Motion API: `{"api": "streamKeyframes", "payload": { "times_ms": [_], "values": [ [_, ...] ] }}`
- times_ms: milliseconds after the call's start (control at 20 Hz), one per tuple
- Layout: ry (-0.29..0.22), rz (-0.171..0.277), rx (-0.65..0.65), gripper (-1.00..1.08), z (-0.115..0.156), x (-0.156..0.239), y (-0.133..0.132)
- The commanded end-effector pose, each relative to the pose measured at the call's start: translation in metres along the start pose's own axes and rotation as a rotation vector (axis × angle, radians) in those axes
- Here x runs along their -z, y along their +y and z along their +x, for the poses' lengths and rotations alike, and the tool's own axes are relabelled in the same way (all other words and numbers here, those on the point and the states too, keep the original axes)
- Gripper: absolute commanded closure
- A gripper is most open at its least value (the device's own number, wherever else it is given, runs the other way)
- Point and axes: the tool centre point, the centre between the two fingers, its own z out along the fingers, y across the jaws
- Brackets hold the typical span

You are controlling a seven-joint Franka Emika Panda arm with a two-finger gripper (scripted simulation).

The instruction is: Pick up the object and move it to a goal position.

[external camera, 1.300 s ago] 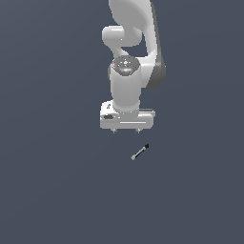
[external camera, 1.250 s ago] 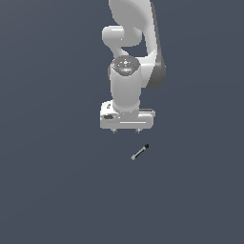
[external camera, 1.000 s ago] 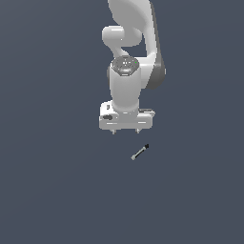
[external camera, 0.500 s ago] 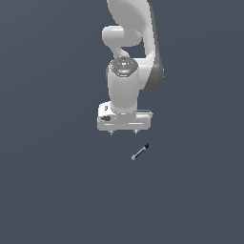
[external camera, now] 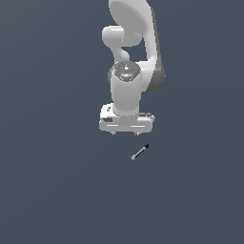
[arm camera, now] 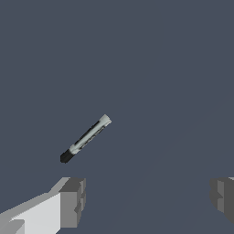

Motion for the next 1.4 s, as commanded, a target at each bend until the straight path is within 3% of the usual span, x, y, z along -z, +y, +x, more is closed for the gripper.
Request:
{"api": "streamKeyframes", "payload": {
  "times_ms": [0,1350],
  "values": [
    [-0.001,0.001,-0.035,-0.92,0.001,-0.004,-0.004],
    [-0.009,-0.009,-0.646,-0.92,0.006,-0.081,-0.065]
  ]
}}
